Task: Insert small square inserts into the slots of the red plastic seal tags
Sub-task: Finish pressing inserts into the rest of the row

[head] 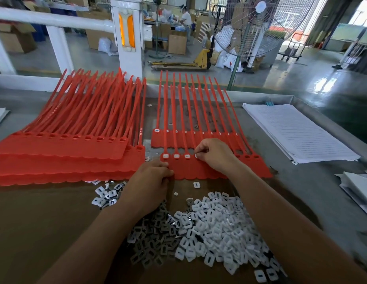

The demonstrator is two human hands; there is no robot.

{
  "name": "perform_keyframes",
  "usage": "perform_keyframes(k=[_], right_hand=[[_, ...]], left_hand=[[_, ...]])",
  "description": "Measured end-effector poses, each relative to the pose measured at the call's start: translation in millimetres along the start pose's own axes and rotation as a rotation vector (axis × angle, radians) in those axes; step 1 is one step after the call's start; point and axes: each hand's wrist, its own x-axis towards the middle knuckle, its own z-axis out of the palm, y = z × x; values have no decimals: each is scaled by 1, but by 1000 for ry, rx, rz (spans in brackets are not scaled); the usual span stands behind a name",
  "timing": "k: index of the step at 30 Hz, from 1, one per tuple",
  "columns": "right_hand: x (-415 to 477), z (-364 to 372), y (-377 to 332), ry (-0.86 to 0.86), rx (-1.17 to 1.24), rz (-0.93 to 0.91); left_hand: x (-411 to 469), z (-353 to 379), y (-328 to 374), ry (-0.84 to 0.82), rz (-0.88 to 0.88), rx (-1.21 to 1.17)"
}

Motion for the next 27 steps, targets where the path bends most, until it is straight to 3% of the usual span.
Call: perform_keyframes(k=[4, 14, 27], right_hand=[[3, -3, -1, 31, 78, 67], [19, -15, -18, -122, 95, 261], [6, -10, -8, -46, 86, 140]], left_hand=[[0, 0, -1, -5, -5, 5], [-1, -2, 0, -7, 6, 2], [0, -2, 1, -41, -29, 5]])
